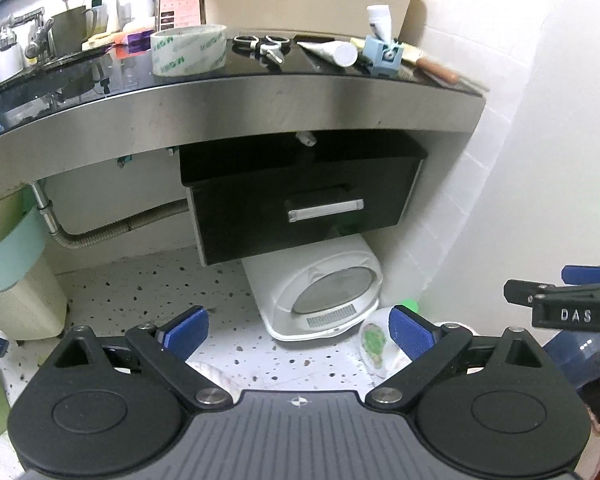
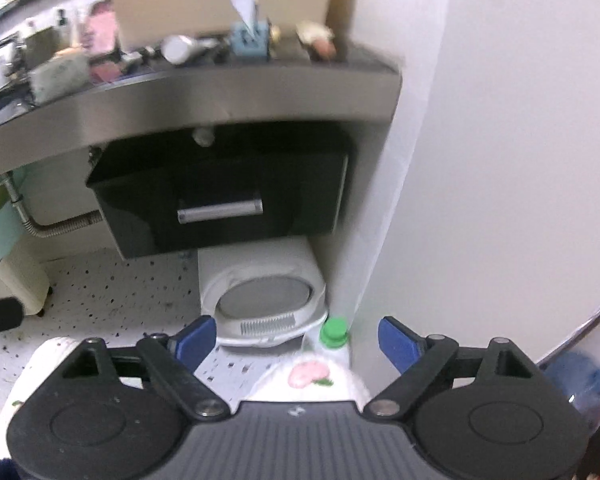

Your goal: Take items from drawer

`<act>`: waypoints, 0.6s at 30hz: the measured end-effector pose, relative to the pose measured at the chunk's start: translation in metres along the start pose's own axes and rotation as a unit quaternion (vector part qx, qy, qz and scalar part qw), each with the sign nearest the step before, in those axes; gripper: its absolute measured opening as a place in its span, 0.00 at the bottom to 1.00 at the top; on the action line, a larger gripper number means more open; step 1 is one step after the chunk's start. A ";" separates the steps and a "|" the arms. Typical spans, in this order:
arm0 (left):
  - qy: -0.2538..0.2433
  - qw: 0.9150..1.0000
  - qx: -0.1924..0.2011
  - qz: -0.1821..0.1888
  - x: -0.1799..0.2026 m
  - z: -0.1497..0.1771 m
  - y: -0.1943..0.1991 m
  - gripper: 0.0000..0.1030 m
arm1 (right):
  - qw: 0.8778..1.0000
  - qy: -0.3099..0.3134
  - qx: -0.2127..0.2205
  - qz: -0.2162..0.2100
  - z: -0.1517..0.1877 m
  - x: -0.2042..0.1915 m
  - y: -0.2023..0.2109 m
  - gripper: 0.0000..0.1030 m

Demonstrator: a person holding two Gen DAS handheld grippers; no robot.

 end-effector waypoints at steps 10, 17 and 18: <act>-0.011 1.000 -0.003 -0.008 0.017 -0.004 0.041 0.95 | 0.999 -0.001 0.026 -0.023 -0.017 -0.027 0.048 0.90; 0.002 0.999 0.009 -0.032 0.019 -0.001 0.061 0.95 | 0.999 -0.007 0.024 -0.033 -0.020 -0.035 0.070 0.90; 0.010 0.999 0.007 -0.037 0.018 -0.001 0.063 0.95 | 0.999 -0.008 0.024 -0.031 -0.020 -0.035 0.073 0.90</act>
Point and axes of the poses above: each gripper's, at about its wrist camera, not at the fingertips, and y roughly against the way its jaws point, x to its right, z to its underside, the point moved 7 cm from there along -y, roughly the way its jaws point, and after that the axes turned 10 degrees about y, right-handed, at the moved point
